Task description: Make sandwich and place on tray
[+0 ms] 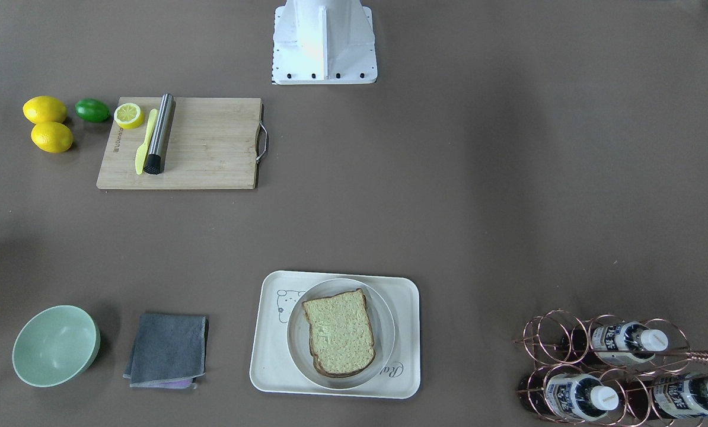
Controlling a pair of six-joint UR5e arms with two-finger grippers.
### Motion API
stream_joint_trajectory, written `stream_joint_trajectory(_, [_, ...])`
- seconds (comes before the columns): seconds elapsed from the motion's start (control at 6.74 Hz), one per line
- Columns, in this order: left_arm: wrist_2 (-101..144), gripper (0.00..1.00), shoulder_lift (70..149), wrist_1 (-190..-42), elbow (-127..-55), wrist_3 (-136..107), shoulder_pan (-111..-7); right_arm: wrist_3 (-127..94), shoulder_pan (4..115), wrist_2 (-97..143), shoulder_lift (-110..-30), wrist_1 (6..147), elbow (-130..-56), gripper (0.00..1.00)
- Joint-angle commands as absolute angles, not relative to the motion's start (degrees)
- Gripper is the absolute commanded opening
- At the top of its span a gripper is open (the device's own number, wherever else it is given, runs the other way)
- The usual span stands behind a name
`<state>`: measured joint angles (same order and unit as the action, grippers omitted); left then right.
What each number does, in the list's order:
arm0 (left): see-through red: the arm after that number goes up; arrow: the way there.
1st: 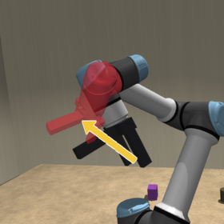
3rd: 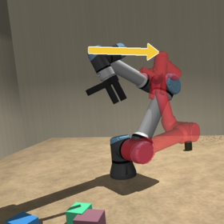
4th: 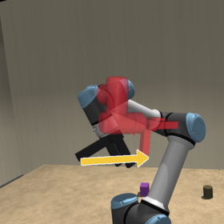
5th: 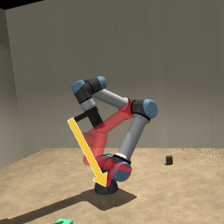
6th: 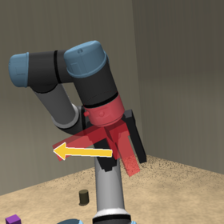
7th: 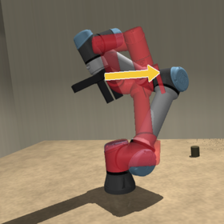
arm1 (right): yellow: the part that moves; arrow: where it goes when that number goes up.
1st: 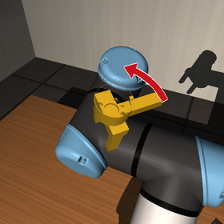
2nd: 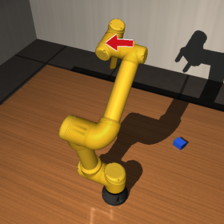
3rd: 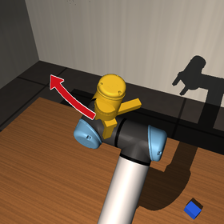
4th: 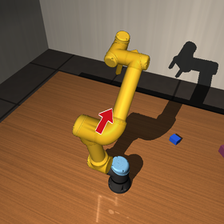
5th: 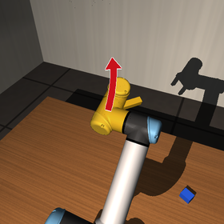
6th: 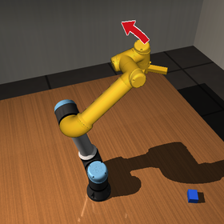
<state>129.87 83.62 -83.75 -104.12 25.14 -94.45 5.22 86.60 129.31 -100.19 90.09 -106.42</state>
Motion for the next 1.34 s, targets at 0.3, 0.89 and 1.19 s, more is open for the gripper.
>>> stream_joint_trajectory(0.3, [129.1,0.97,83.6,-83.4,-106.3,24.9,-94.9,5.2,86.7,129.4,-100.2,90.0,-106.5,1.00])
stream_joint_trajectory(0.89, [129.6,0.97,83.5,-83.1,-106.4,25.4,-95.3,4.9,86.6,129.9,-100.4,90.1,-106.5,1.00])
stream_joint_trajectory(1.19, [129.6,0.97,83.5,-83.1,-106.4,25.1,-95.3,4.9,86.6,130.1,-100.5,89.7,-106.3,1.00])
